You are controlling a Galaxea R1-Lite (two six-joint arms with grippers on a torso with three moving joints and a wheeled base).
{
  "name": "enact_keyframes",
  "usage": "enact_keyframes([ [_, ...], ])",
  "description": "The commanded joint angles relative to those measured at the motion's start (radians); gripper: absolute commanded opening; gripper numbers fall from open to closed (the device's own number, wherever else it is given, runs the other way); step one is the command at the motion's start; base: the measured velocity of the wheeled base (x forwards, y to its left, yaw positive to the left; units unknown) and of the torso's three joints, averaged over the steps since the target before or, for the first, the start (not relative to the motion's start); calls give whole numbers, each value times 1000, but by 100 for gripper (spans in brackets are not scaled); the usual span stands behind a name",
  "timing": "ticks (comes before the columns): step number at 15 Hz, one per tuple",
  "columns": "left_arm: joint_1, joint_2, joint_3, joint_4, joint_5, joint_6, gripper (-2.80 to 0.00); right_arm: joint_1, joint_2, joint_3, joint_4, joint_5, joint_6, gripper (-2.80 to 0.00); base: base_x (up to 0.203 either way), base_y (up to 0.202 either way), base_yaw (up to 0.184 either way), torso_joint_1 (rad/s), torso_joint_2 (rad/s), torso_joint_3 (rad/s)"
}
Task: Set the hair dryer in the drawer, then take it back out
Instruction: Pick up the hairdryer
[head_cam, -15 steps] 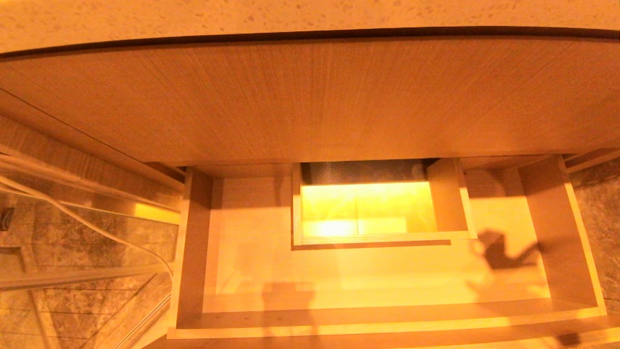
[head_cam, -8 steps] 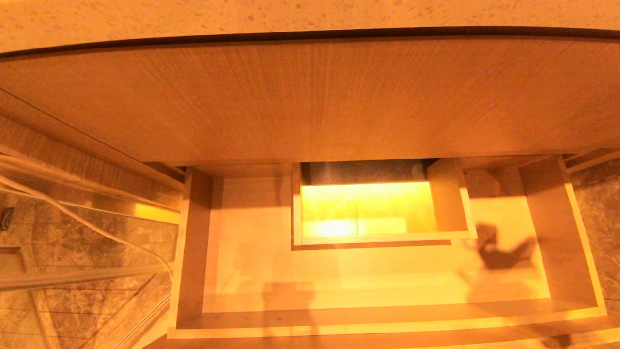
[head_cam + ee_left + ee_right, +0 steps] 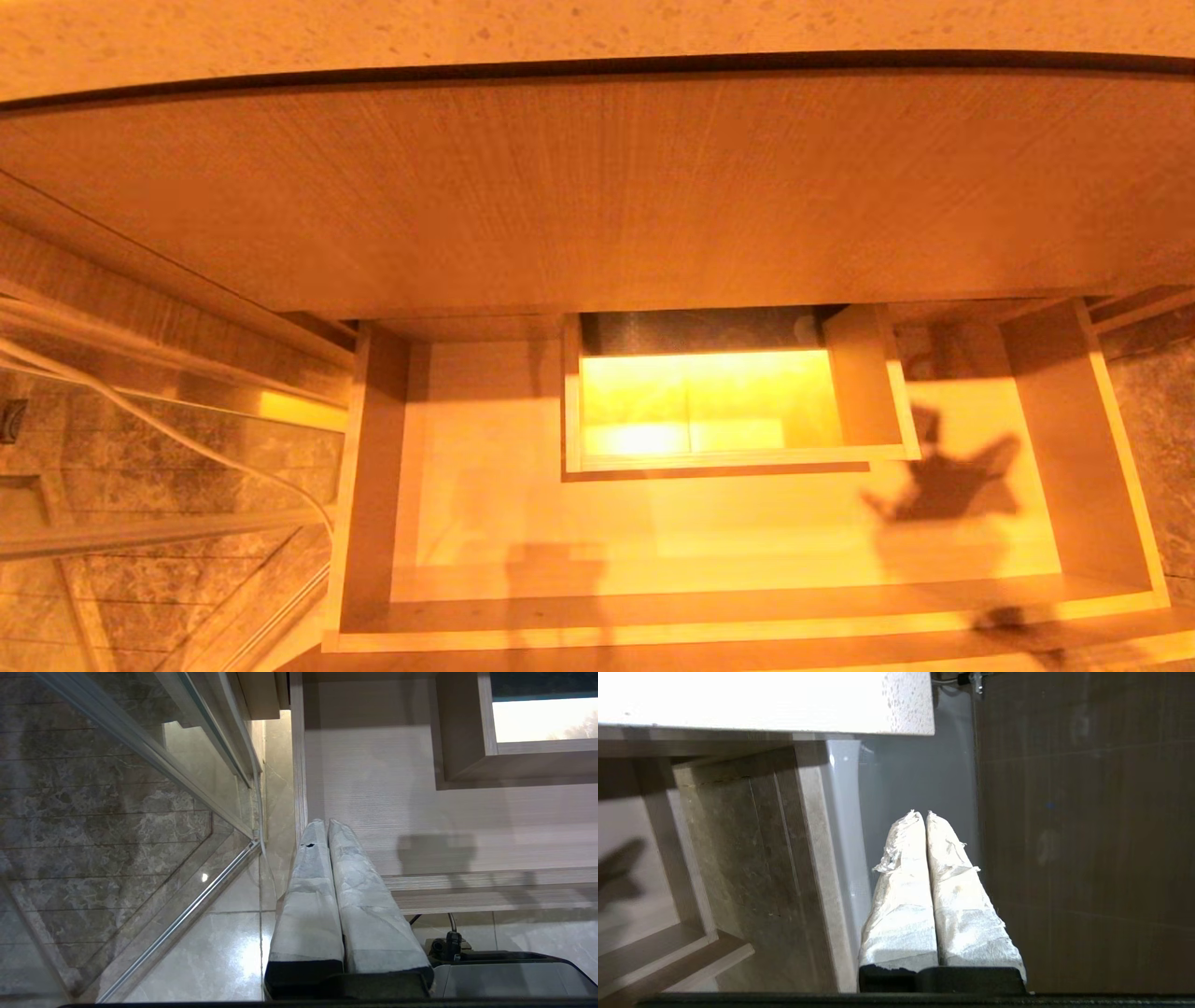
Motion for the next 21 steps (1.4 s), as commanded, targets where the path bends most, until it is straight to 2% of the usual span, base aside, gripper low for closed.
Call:
enact_keyframes([
  [1,0,0,0,0,0,-1,-280,-36,75,-55,-20,-8,-80,-280,0,0,0,0,0,0],
  [3,0,0,0,0,0,-1,-280,-89,117,-87,-66,-8,-134,-280,0,0,0,0,0,0],
  [6,0,0,0,0,0,-1,-280,-217,170,-100,-124,-8,-189,-280,0,0,0,0,0,0],
  [7,0,0,0,0,0,-1,-280,-230,182,-115,-132,-8,-203,-280,0,0,0,0,0,0],
  [18,0,0,0,0,0,-1,-280,-239,127,-83,-133,-2,-227,-280,0,0,0,0,0,0],
  [20,0,0,0,0,0,-1,-280,-240,133,-101,-133,74,-228,-280,0,0,0,0,0,0],
  [21,0,0,0,0,0,-1,-280,-248,127,-90,-133,73,-229,-31,0,0,0,0,0,0],
])
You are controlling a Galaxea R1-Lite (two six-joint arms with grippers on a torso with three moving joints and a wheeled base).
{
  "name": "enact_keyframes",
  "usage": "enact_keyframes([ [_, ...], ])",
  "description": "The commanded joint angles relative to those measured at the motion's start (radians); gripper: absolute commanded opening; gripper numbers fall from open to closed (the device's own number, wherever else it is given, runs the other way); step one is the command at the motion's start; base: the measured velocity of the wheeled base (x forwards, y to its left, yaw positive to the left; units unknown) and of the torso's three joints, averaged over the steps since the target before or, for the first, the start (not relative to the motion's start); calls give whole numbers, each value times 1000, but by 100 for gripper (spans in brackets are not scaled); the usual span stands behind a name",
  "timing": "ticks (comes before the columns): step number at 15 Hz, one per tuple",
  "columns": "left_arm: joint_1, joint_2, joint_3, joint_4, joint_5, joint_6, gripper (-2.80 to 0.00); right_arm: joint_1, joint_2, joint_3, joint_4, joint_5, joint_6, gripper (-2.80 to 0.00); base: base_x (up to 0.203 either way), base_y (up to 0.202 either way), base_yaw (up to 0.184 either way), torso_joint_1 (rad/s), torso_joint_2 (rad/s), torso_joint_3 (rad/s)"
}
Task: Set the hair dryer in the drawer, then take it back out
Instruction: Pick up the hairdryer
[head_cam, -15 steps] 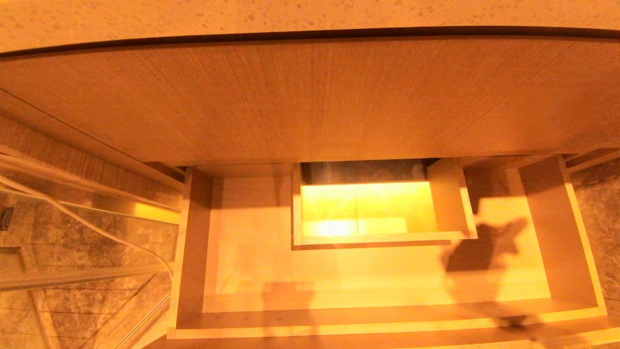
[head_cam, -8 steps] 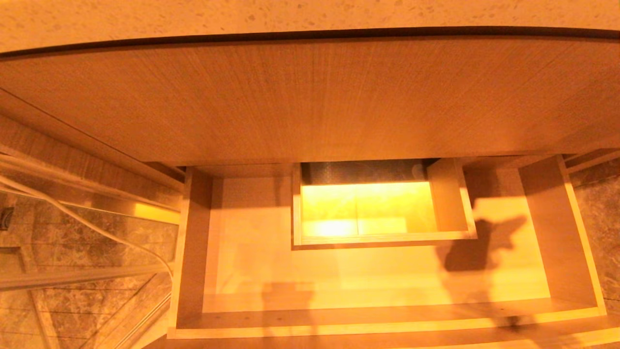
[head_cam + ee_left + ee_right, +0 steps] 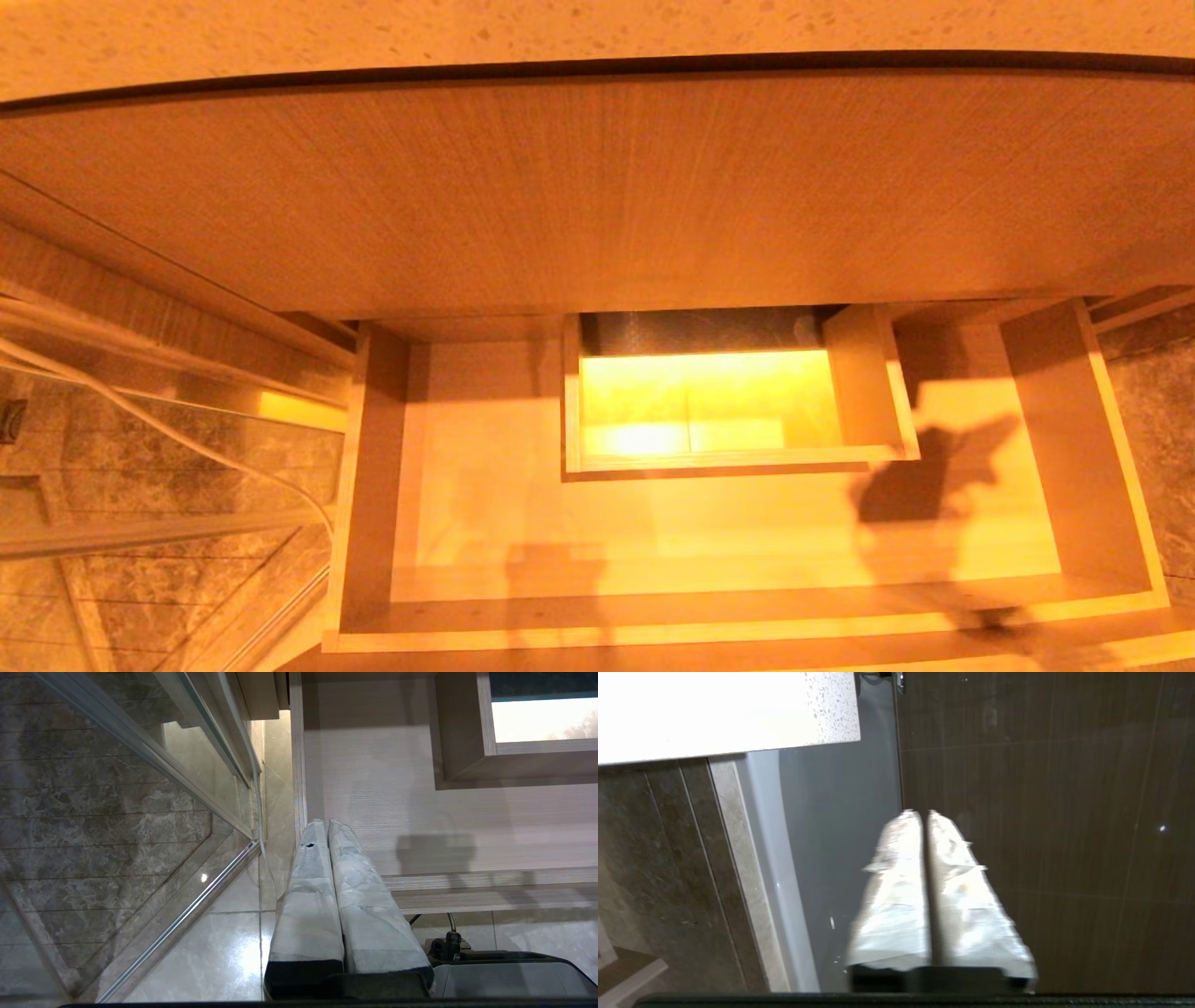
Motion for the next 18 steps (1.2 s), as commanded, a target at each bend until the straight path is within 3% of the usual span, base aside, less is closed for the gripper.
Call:
enact_keyframes([
  [1,0,0,0,0,0,0,-280,-17,-7,8,-5,-6,-7,0,0,0,0,0,0,0],
  [12,0,0,0,0,0,0,-280,-35,78,133,-101,-24,202,0,0,0,0,0,0,0],
  [18,0,0,0,0,0,0,-280,-15,79,42,-111,-16,225,0,0,0,0,0,0,0],
])
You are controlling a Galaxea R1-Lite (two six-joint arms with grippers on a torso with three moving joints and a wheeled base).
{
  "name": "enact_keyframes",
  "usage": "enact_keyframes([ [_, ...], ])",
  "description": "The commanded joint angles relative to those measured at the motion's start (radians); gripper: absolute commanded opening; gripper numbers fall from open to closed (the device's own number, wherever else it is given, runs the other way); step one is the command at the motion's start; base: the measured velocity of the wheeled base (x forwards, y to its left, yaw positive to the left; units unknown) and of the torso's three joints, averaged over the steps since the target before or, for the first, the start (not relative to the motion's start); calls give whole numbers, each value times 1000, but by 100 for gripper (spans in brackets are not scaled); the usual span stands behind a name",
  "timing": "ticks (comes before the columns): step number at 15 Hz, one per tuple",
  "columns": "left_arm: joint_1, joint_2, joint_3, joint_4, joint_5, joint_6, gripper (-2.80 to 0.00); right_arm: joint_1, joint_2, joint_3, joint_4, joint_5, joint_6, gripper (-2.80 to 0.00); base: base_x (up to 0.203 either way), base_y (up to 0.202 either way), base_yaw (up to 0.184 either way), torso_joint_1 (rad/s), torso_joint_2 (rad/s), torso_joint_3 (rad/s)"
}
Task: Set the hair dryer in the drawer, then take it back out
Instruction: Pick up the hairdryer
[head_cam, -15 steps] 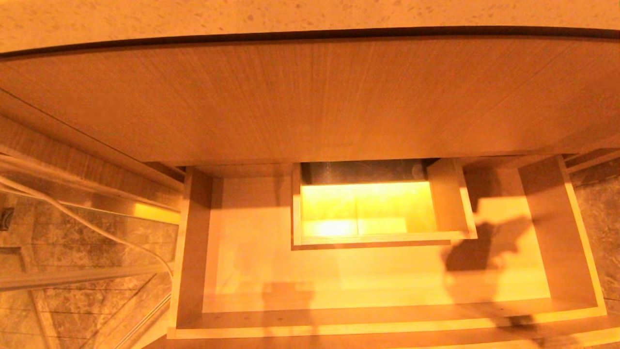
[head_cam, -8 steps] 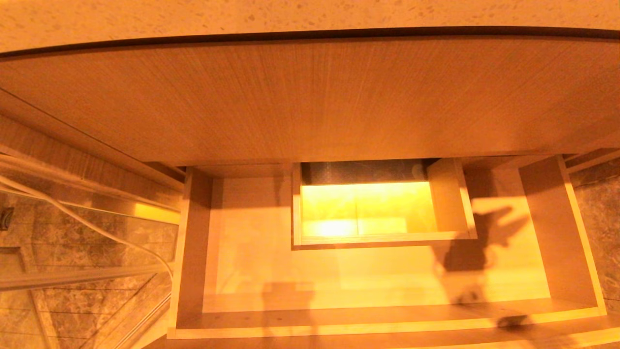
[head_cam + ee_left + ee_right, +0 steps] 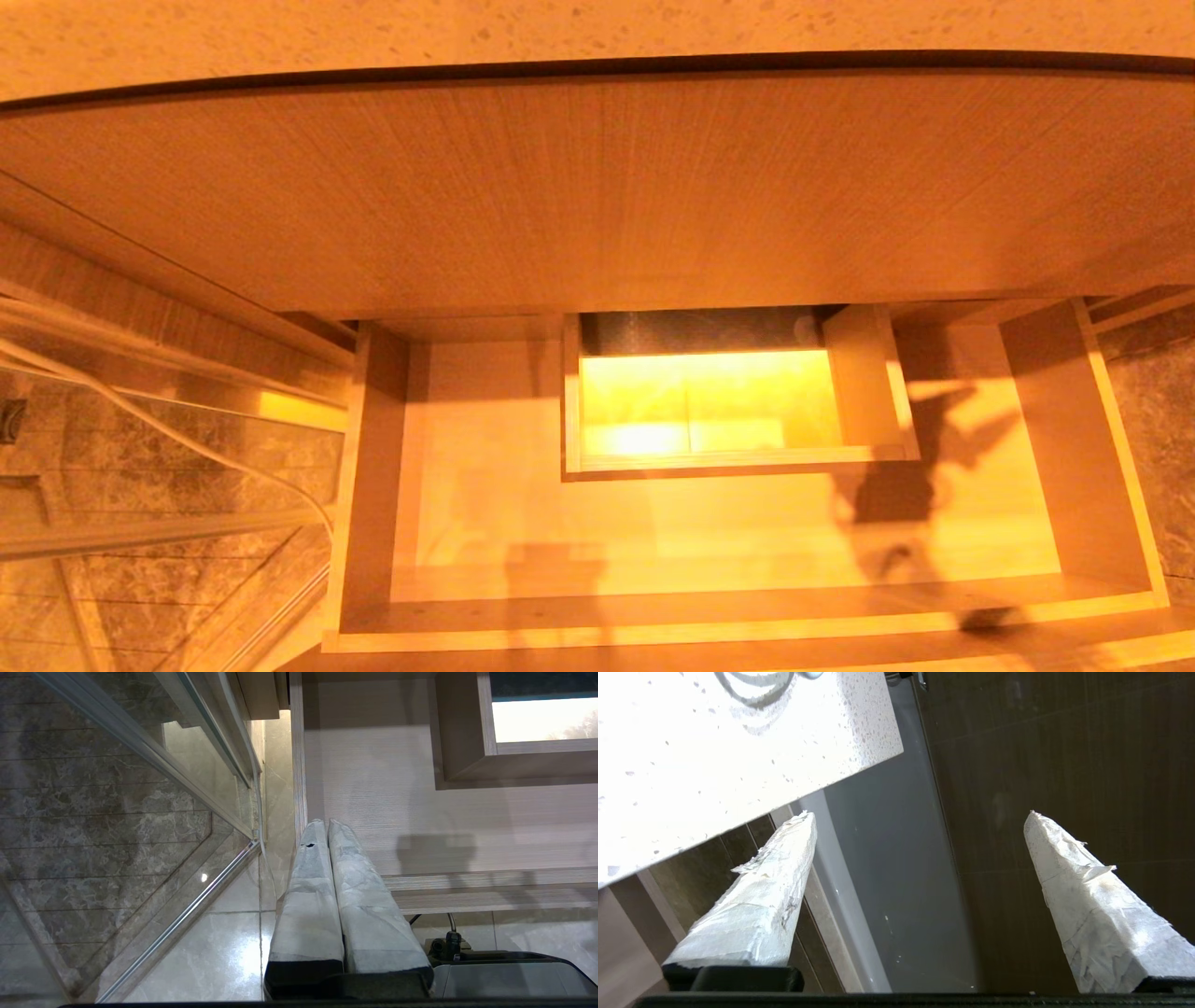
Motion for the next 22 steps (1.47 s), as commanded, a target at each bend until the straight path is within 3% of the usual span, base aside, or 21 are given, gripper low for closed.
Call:
enact_keyframes([
  [1,0,0,0,0,0,0,-280,22,6,-54,-4,-8,-7,0,0,0,0,0,0,0],
  [4,0,0,0,0,0,0,-280,76,6,-148,-5,-20,-7,0,0,0,0,0,0,0],
  [6,0,0,0,0,0,0,-280,91,-9,-152,-3,-75,-15,0,0,0,0,0,0,0],
  [9,0,0,0,0,0,0,-280,62,-39,-112,0,-77,-153,0,0,0,0,0,0,0],
  [13,0,0,0,0,0,0,-280,33,-47,-48,-1,-77,-163,0,0,0,0,0,0,0],
  [18,0,0,0,0,0,0,-280,-82,-60,-63,61,221,-184,0,0,0,0,0,0,0],
  [21,0,0,0,0,0,0,-280,-116,-28,-79,114,238,-162,0,0,0,0,0,0,0],
  [22,0,0,0,0,0,0,-280,-121,-27,-79,117,276,-140,0,0,0,0,0,0,0],
])
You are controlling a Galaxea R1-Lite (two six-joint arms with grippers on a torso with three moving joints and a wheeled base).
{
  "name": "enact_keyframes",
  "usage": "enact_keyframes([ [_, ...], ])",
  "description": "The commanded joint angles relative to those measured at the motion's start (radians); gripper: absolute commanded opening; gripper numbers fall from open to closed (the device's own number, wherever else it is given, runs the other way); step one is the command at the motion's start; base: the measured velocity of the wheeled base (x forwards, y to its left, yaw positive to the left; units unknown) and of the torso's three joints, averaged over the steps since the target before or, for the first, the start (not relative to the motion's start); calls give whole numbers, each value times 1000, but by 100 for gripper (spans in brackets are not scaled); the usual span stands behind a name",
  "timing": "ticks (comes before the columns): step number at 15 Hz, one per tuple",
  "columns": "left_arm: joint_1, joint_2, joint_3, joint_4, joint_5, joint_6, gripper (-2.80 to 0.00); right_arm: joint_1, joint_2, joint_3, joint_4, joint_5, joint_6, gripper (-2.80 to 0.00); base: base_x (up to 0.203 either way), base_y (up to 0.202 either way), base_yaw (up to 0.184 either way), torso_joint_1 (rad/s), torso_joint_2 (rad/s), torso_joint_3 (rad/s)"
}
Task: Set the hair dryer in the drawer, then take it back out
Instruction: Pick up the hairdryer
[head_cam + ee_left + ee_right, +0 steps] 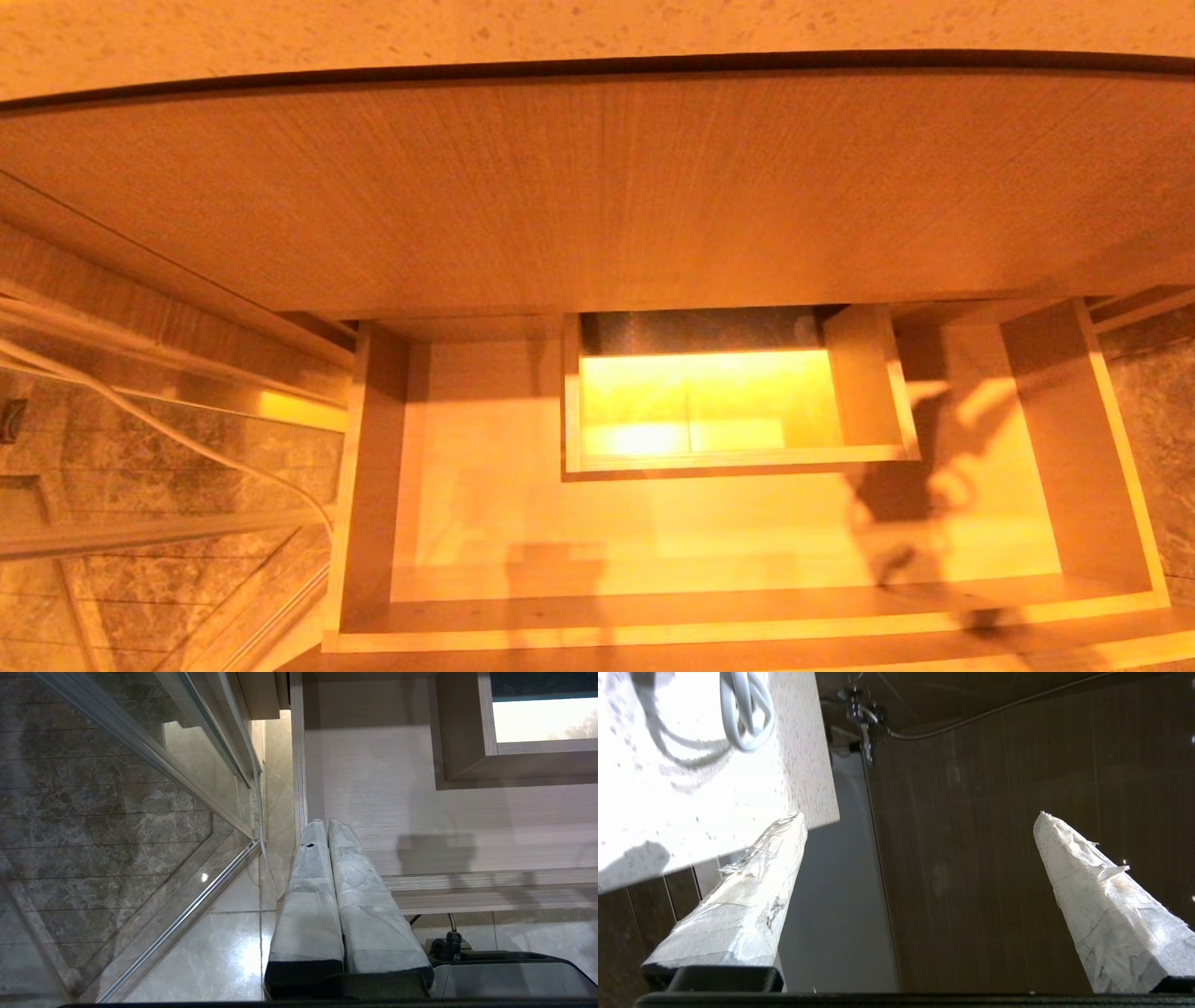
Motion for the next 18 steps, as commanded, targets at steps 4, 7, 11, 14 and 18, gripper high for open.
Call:
enact_keyframes([
  [4,0,0,0,0,0,0,-280,-73,7,-3,197,410,449,0,0,0,0,0,0,0],
  [7,0,0,0,0,0,0,-280,-183,-18,-35,520,653,678,0,0,0,0,0,0,0],
  [11,0,0,0,0,0,0,-280,-212,9,-167,890,703,984,0,0,0,0,0,0,0],
  [14,0,0,0,0,0,0,-280,-252,14,-243,1039,797,1185,0,0,0,0,0,0,0],
  [18,0,0,0,0,0,0,-280,-303,21,-314,1035,801,1203,0,0,0,0,0,0,0],
])
